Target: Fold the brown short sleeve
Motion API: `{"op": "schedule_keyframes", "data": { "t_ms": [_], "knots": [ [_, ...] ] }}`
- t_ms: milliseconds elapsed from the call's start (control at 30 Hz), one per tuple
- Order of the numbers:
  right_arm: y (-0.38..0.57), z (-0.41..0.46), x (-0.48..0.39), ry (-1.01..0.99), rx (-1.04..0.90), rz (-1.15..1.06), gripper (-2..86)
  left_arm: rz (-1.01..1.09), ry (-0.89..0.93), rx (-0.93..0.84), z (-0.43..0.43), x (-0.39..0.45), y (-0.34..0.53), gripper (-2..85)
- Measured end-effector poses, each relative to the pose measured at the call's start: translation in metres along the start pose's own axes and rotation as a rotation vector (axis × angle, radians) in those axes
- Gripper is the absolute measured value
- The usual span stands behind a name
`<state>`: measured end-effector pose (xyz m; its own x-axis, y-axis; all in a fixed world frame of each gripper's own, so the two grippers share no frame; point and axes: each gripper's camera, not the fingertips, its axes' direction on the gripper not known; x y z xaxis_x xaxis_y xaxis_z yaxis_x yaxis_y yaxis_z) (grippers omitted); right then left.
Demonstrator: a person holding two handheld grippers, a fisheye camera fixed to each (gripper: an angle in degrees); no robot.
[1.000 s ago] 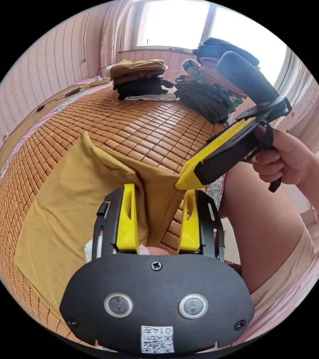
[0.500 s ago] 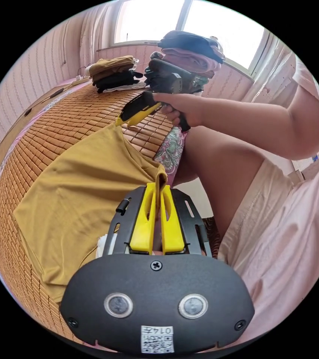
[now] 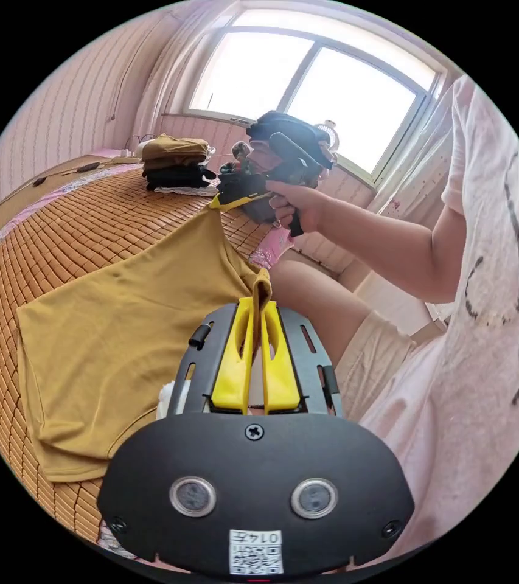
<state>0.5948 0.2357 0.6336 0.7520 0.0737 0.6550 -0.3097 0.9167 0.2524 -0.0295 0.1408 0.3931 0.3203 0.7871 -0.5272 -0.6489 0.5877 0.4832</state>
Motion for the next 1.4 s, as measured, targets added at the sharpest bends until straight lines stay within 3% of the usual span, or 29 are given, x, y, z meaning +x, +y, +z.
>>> {"op": "schedule_keyframes", "data": {
  "t_ms": [167, 333, 467, 633, 767, 867, 967, 1133, 1300, 1400],
  "knots": [
    [-0.037, -0.025, -0.026, 0.016, -0.005, -0.045, 0.8, -0.148, -0.002, 0.177, -0.047, -0.027, 0.023, -0.9],
    [-0.106, 0.025, -0.098, -0.036, -0.090, -0.211, 0.9, -0.377, -0.111, 0.271, -0.096, -0.074, 0.069, -0.9],
    [-0.146, 0.098, -0.143, -0.073, -0.192, -0.278, 1.0, -0.526, -0.285, 0.259, -0.121, -0.110, 0.114, -0.9],
    [-0.178, 0.202, -0.179, 0.014, -0.339, -0.245, 1.6, -0.760, -0.353, 0.246, -0.129, -0.154, 0.159, -0.8],
    [-0.190, 0.213, -0.200, 0.052, -0.330, -0.248, 2.9, -0.868, -0.340, 0.302, -0.146, -0.168, 0.182, 0.0],
    [-0.197, 0.201, -0.213, -0.074, -0.282, -0.294, 4.9, -0.972, -0.357, 0.231, -0.150, -0.175, 0.193, 3.7],
    [-0.201, 0.189, -0.221, -0.085, -0.271, -0.374, 7.0, -1.024, -0.357, 0.173, -0.157, -0.176, 0.201, 5.1],
    [-0.190, 0.200, -0.226, 0.207, -0.348, -0.584, 7.9, -1.048, -0.449, 0.176, -0.181, -0.169, 0.208, 5.8],
    [-0.172, 0.218, -0.232, 0.201, -0.421, -0.718, 11.0, -0.894, -0.460, 0.160, -0.176, -0.165, 0.177, 11.0],
    [-0.165, 0.221, -0.235, 0.191, -0.406, -0.734, 10.2, -0.852, -0.464, 0.051, -0.156, -0.173, 0.159, 11.5]
  ]
}}
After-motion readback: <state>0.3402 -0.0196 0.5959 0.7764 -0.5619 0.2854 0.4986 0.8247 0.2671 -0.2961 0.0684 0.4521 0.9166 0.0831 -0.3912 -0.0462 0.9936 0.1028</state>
